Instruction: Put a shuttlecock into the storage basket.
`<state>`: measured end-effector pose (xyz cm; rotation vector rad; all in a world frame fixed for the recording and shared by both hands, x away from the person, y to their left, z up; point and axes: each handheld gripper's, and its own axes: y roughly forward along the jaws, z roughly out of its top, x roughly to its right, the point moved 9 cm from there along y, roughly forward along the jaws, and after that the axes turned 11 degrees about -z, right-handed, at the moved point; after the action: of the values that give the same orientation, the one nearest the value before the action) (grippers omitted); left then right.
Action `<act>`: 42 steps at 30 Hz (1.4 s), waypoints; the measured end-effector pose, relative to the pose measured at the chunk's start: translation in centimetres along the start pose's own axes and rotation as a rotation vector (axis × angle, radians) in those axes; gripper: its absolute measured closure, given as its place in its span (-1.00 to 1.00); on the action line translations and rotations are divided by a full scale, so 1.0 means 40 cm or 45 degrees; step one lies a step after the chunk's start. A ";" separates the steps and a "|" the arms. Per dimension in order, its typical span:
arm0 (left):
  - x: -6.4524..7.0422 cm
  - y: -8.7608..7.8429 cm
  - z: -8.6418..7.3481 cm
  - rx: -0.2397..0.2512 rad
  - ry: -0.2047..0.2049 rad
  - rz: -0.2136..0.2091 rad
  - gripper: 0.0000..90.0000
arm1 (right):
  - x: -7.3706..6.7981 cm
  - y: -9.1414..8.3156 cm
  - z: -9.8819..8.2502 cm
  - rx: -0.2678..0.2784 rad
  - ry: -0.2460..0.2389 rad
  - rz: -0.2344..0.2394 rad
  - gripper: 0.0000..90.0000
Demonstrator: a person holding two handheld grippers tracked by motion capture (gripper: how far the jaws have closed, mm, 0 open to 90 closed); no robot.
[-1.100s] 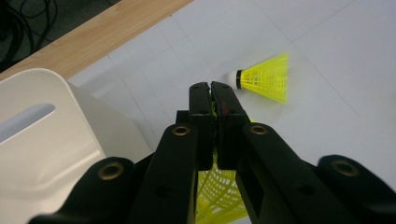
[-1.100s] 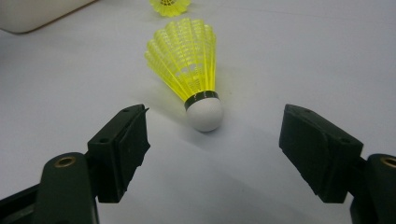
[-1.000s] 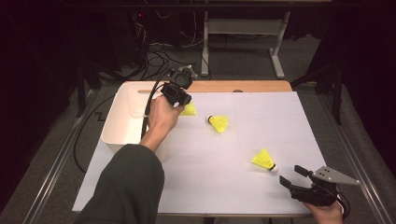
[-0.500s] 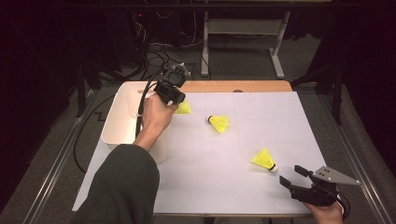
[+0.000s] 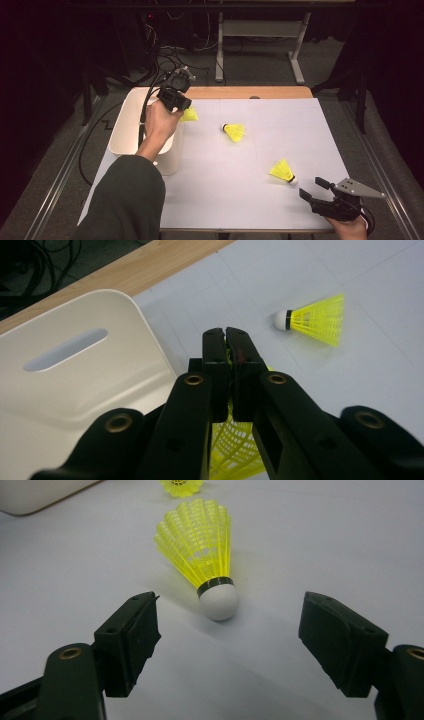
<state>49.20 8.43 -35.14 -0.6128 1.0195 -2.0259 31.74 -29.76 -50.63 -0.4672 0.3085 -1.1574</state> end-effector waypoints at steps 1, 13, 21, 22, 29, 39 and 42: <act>-0.002 -0.002 -0.001 0.000 -0.001 0.000 0.96 | 0.000 0.000 0.000 0.000 0.000 0.000 -0.46; -0.040 -0.013 -0.029 -0.008 -0.029 0.019 0.96 | 0.000 0.000 0.000 0.000 0.000 -0.001 -0.46; -0.068 -0.021 -0.049 -0.005 -0.055 0.030 0.95 | 0.000 0.001 0.000 -0.001 -0.002 -0.002 -0.46; -0.072 -0.021 -0.052 -0.004 -0.058 0.031 0.95 | 0.000 0.001 0.000 -0.001 -0.002 -0.003 -0.46; -0.094 -0.029 -0.067 0.010 -0.076 0.045 0.95 | 0.000 0.001 0.000 -0.002 -0.002 -0.002 -0.46; -0.120 -0.036 -0.086 0.017 -0.102 0.056 0.95 | -0.001 0.001 0.000 -0.003 -0.002 -0.002 -0.46; -0.128 -0.033 -0.092 0.009 -0.107 0.063 0.95 | -0.001 0.002 0.001 -0.002 -0.003 -0.002 -0.46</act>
<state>49.09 14.73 -36.51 -0.6569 0.9681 -1.9439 31.79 -29.68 -50.64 -0.4703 0.3072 -1.1578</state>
